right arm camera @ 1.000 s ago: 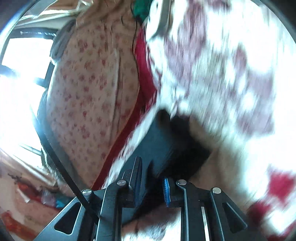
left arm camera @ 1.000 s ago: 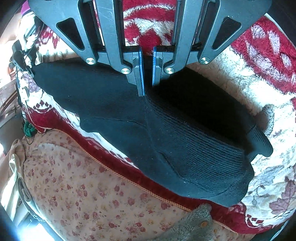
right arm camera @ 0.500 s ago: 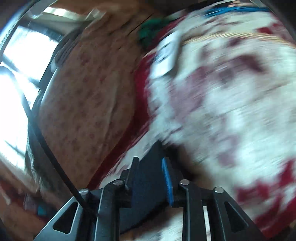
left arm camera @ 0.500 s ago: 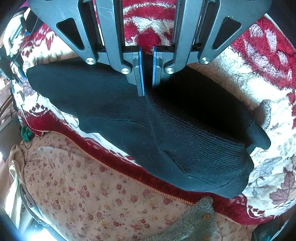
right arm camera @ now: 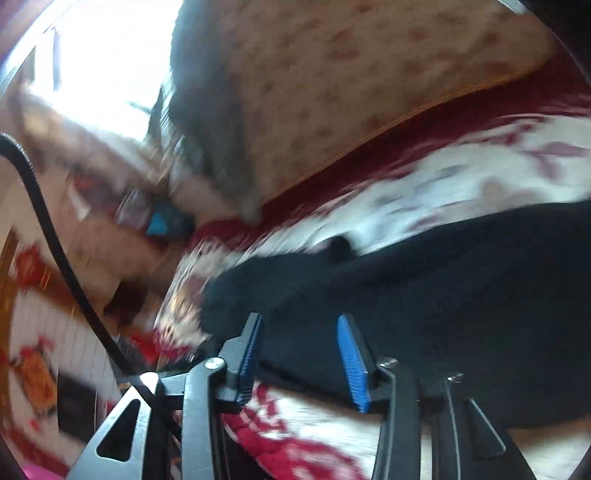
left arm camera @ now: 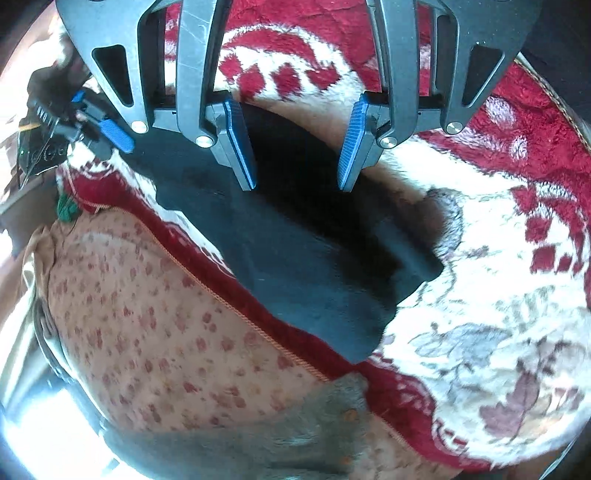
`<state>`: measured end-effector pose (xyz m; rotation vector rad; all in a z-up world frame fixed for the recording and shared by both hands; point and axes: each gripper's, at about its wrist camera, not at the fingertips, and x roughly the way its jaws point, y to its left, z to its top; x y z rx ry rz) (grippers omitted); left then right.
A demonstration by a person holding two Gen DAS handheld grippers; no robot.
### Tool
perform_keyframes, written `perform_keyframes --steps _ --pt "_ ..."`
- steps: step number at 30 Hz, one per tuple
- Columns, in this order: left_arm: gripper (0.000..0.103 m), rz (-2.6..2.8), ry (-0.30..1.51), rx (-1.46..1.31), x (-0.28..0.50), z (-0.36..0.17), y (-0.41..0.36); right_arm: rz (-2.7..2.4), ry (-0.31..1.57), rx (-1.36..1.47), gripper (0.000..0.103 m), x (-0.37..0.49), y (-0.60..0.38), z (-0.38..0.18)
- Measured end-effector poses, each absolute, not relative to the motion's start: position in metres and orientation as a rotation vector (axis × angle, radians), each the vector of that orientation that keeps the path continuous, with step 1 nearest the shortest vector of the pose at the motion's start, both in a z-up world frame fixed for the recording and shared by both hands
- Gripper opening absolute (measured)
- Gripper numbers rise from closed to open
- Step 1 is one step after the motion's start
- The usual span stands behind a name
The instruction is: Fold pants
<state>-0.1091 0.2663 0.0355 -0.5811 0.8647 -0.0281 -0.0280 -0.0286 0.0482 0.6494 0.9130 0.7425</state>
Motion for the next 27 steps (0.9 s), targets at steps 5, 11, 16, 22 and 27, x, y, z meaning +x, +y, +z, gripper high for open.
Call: perform_keyframes --steps 5,11,16,22,27 --pt "0.045 -0.068 0.842 -0.679 -0.104 0.034 0.276 0.846 0.928 0.481 0.041 -0.023 0.036 0.054" --pt "0.045 -0.089 0.824 -0.693 -0.081 0.039 0.274 0.875 0.953 0.441 0.042 -0.014 0.072 0.040" --pt "0.045 -0.050 0.802 -0.744 -0.060 0.035 0.286 0.879 0.974 0.404 0.042 -0.008 0.081 0.026" --pt "0.012 -0.004 0.761 -0.665 -0.059 0.045 0.288 0.881 0.990 0.421 0.042 -0.005 0.082 0.017" --pt "0.009 -0.008 0.685 -0.543 -0.085 0.072 0.281 0.894 0.991 0.414 0.043 -0.010 0.081 0.024"
